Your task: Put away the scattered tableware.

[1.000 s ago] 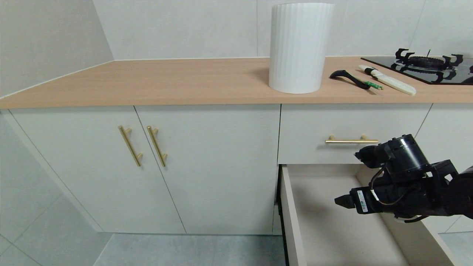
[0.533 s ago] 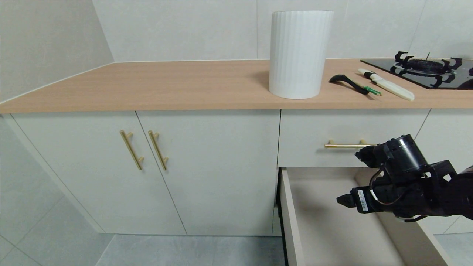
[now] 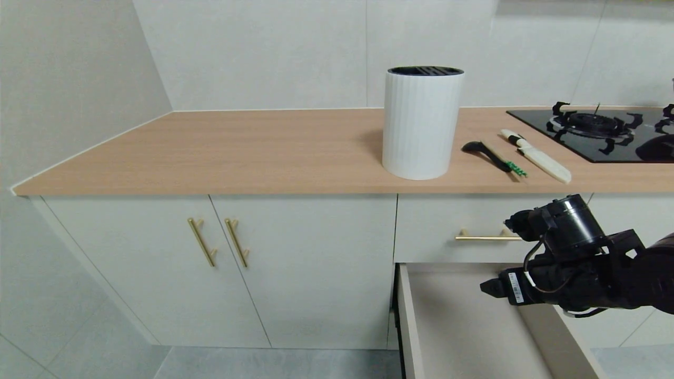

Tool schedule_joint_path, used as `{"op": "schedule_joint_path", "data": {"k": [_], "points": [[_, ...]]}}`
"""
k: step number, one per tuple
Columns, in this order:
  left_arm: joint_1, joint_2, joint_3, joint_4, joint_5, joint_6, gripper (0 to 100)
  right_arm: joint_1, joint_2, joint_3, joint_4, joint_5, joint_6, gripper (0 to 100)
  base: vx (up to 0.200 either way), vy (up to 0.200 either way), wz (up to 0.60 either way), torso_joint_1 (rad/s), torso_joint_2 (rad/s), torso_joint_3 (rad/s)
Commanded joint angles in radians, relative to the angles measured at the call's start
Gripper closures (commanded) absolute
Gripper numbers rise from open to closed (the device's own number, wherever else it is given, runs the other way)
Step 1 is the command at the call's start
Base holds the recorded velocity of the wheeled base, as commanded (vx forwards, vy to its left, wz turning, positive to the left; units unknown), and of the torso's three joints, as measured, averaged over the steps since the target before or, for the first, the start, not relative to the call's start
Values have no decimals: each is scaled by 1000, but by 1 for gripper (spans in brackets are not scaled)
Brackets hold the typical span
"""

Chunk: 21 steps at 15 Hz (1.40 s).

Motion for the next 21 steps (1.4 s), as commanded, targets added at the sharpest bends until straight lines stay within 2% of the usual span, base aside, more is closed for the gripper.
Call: {"op": "schedule_joint_path", "data": {"k": [1, 8, 12, 14, 16, 21], "points": [[0, 1, 0, 0, 0, 0, 0, 0, 1, 0, 0, 1, 0, 0, 0, 0, 0, 173, -471, -290], [0, 1, 0, 0, 0, 0, 0, 0, 7, 0, -7, -38, -2, 0, 0, 0, 0, 180, -449, -268], [0, 1, 0, 0, 0, 0, 0, 2, 48, -34, -109, -105, -72, 0, 0, 0, 0, 32, -74, -41], [0, 1, 0, 0, 0, 0, 0, -29, 35, -170, -110, -107, -94, 0, 0, 0, 0, 0, 0, 0], [0, 1, 0, 0, 0, 0, 0, -53, 13, -327, -4, -107, -89, 0, 0, 0, 0, 0, 0, 0], [0, 1, 0, 0, 0, 0, 0, -101, 12, -356, 0, -96, -66, 0, 0, 0, 0, 0, 0, 0]]}}
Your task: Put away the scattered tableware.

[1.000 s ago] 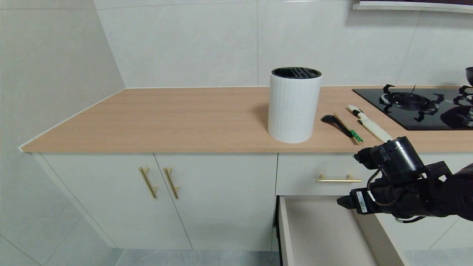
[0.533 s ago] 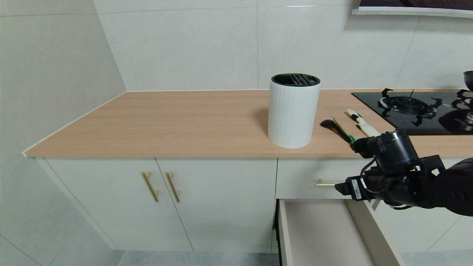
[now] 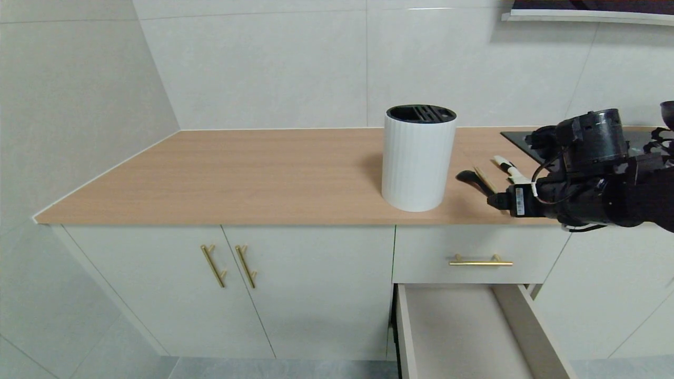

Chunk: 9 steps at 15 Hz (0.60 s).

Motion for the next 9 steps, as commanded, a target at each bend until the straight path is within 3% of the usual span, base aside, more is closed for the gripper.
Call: {"op": "schedule_joint_path", "data": {"k": [1, 9], "points": [[0, 1, 0, 0, 0, 0, 0, -21, 33, -8, -31, -1, 2, 0, 0, 0, 0, 0, 0, 0], [0, 1, 0, 0, 0, 0, 0, -67, 164, -59, -108, -6, 33, 0, 0, 0, 0, 0, 0, 0]]}}
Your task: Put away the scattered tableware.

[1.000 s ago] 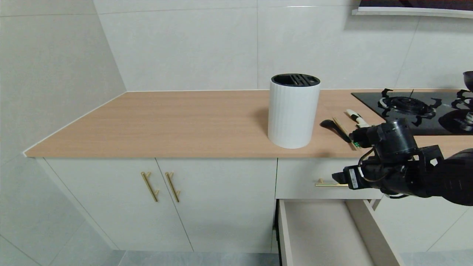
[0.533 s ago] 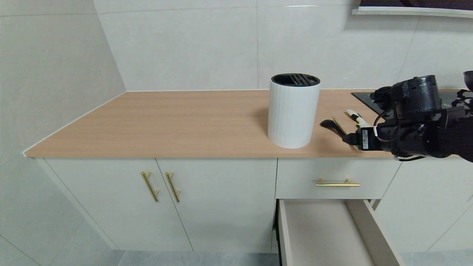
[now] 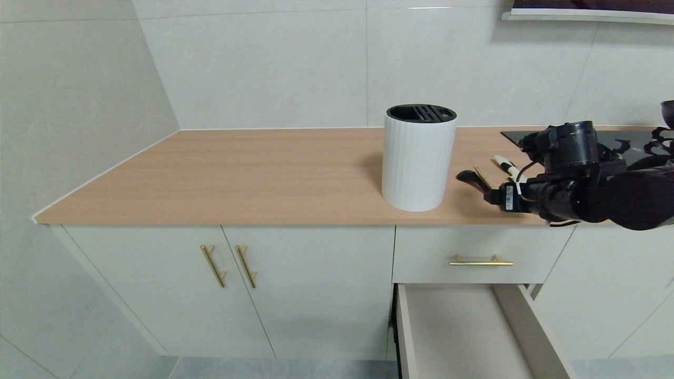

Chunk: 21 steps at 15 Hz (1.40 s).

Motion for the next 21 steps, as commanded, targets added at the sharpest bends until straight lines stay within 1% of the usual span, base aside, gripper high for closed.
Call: {"op": "schedule_joint_path", "data": {"k": [1, 5, 11, 12, 21], "points": [[0, 1, 0, 0, 0, 0, 0, -4, 37, -9, -16, -1, 1, 0, 0, 0, 0, 0, 0, 0], [0, 1, 0, 0, 0, 0, 0, -15, 101, -10, -74, -4, 1, 0, 0, 0, 0, 0, 0, 0], [0, 1, 0, 0, 0, 0, 0, -21, 112, -16, -79, -4, 1, 0, 0, 0, 0, 0, 0, 0], [0, 1, 0, 0, 0, 0, 0, -23, 112, -16, -79, -4, 1, 100, 0, 0, 0, 0, 0, 0], [0, 1, 0, 0, 0, 0, 0, -26, 90, -15, -77, -3, 1, 100, 0, 0, 0, 0, 0, 0]]}}
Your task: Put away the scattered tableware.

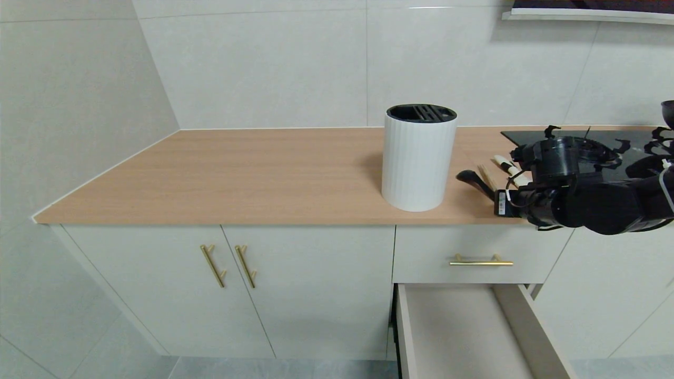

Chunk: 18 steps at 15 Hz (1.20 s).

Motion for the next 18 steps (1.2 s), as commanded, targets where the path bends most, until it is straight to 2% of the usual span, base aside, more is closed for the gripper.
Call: {"op": "schedule_joint_path", "data": {"k": [1, 6, 8, 10, 11, 12, 13, 16, 18], "points": [[0, 1, 0, 0, 0, 0, 0, 0, -16, 2, 1, 0, 0, 100, 0, 0, 0, 0, 0, 0], [0, 1, 0, 0, 0, 0, 0, 9, -189, 48, 55, 3, 2, 100, 0, 0, 0, 0, 0, 0], [0, 1, 0, 0, 0, 0, 0, 19, -341, 94, 163, 21, 19, 100, 0, 0, 0, 0, 0, 0], [0, 1, 0, 0, 0, 0, 0, 34, -533, 97, 397, 116, 25, 100, 0, 0, 0, 0, 0, 0], [0, 1, 0, 0, 0, 0, 0, 36, -562, 97, 441, 141, 25, 100, 0, 0, 0, 0, 0, 0], [0, 1, 0, 0, 0, 0, 0, 42, -645, 97, 558, 232, 25, 100, 0, 0, 0, 0, 0, 0], [0, 1, 0, 0, 0, 0, 0, 46, -685, 95, 614, 302, 25, 100, 0, 0, 0, 0, 0, 0], [0, 1, 0, 0, 0, 0, 0, 48, -725, 95, 700, 391, 20, 100, 0, 0, 0, 0, 0, 0], [0, 1, 0, 0, 0, 0, 0, 48, -741, 106, 725, 498, 17, 100, 0, 0, 0, 0, 0, 0]]}}
